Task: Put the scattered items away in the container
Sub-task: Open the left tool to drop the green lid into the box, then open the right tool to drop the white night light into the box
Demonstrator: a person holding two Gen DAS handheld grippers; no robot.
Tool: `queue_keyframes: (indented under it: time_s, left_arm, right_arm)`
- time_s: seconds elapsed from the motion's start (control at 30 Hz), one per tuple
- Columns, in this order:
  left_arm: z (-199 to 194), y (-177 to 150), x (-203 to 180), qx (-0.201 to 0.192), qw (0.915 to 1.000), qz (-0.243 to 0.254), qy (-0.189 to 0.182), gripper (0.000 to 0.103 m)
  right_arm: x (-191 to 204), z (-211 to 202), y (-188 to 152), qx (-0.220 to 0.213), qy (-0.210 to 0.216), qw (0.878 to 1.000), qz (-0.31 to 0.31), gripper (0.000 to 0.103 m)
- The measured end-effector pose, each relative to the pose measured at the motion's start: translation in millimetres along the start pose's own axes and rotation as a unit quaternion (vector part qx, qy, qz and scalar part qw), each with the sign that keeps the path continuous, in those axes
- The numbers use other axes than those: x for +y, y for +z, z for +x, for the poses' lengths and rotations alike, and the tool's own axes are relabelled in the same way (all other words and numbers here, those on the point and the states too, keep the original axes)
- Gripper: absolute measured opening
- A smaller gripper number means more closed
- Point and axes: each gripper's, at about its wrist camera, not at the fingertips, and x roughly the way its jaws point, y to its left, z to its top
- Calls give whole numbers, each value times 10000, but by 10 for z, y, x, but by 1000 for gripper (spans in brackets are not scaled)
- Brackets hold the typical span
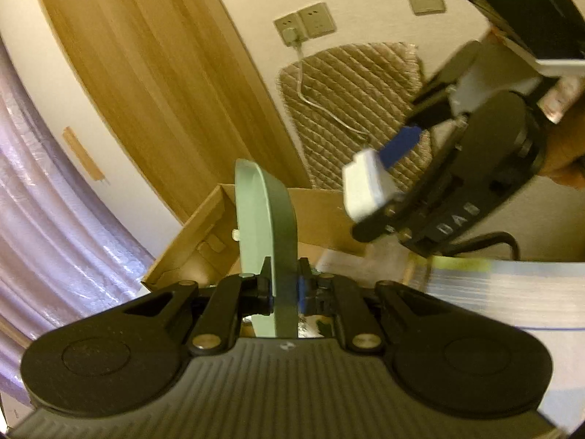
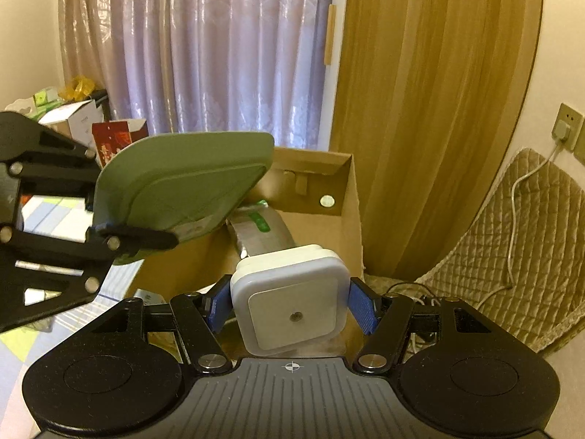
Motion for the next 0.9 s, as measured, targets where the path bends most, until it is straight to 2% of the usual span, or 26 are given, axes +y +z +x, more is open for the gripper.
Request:
queue_keyframes:
  time_s: [0.07, 0.37, 0.9]
  left_arm:
    - [41, -16, 41, -33, 9999, -103, 103, 36]
    - [-18, -248, 121, 26, 9994, -300, 188, 36]
    - [-174, -358, 202, 56, 9988, -410, 275, 36]
  right_arm:
    - [-7, 24, -28, 21, -2, 10000, 16, 68]
    - [54, 89, -97, 78, 15, 10000, 27, 68]
    - [184, 305, 69, 54, 171, 9998, 2, 68]
